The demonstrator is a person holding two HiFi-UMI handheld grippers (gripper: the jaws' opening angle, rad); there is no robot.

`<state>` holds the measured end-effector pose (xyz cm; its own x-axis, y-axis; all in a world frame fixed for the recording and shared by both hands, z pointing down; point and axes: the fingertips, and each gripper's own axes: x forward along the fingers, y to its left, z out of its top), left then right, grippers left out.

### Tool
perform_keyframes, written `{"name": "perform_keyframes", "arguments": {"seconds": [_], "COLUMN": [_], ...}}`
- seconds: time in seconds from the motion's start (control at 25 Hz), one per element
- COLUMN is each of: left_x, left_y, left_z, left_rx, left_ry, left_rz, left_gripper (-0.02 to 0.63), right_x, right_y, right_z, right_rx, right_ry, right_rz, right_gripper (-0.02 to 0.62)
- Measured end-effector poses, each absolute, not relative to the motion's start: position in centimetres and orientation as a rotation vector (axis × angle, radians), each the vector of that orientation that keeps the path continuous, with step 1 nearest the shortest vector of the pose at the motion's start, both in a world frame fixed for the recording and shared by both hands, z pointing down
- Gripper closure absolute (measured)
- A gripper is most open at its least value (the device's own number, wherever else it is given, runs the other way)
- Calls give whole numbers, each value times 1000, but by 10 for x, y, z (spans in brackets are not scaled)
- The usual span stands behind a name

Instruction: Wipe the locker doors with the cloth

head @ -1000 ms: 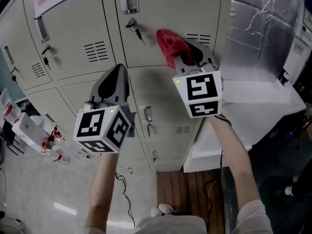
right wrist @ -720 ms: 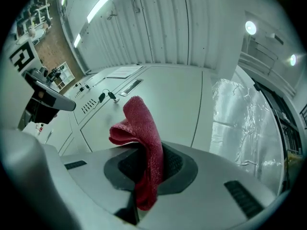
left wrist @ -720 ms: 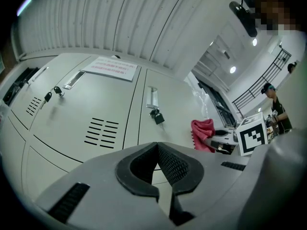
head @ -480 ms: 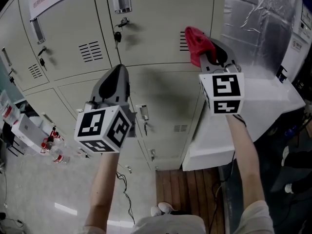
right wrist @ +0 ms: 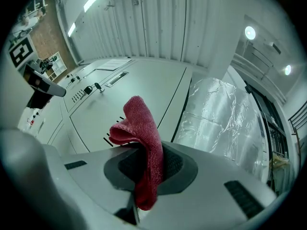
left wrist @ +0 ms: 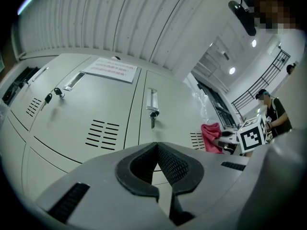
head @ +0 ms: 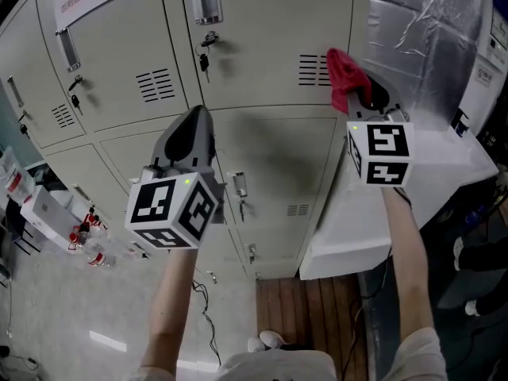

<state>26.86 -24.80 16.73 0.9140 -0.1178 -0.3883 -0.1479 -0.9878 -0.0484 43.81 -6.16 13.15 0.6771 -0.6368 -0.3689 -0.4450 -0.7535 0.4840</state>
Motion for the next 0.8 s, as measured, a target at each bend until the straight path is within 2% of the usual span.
{"name": "perform_keyframes", "arguments": {"seconds": [0.32,0.8], "left_x": [258,199], "left_y": [-250,-236], "left_z": [161,152], "left_rx": [-2983,-2815], "left_ry": [222,354], "left_rz": [621,681], "left_gripper": [591,591], "right_x": [427,300], "right_y": [-61,-86], "right_z": [125,98], "right_rx": [2586,2553], "right_ry": [-837,-1086], "right_rz": [-704,-1051], "right_gripper": [569,568]}}
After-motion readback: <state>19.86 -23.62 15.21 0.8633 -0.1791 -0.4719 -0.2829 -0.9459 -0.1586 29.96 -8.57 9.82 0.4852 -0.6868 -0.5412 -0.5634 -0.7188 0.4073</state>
